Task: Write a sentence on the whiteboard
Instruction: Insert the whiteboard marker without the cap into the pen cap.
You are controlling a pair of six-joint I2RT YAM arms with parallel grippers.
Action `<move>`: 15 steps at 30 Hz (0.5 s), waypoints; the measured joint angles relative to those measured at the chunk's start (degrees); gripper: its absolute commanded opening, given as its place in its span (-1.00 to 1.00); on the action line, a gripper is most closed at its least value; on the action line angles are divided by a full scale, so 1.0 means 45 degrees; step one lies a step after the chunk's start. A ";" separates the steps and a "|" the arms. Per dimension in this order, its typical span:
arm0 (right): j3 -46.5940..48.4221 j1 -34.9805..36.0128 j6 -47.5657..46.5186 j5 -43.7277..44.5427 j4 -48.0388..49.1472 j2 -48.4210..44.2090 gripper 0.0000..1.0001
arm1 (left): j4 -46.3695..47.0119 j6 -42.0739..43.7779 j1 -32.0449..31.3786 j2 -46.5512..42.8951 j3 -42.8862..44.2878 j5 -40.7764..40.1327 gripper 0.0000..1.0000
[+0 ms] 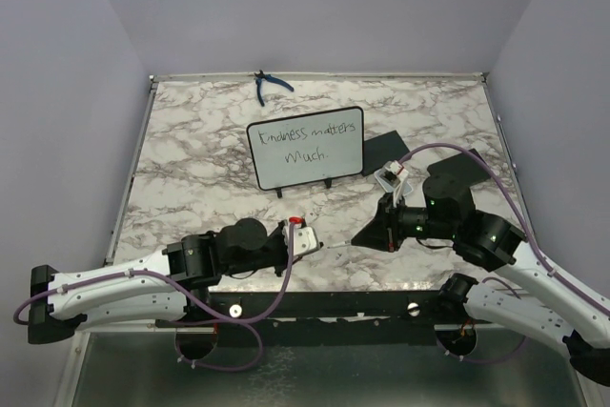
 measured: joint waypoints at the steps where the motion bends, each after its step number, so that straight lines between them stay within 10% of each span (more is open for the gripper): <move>1: 0.0000 -0.0024 0.0005 0.0000 0.0005 -0.0010 -0.99 | 0.0000 0.0015 -0.0015 0.0000 0.0000 0.0039 -1.00; 15: 0.0000 -0.0073 0.0005 -0.0345 0.0379 0.0015 -0.99 | 0.0000 0.0078 -0.0272 0.0005 -0.0005 0.0219 -1.00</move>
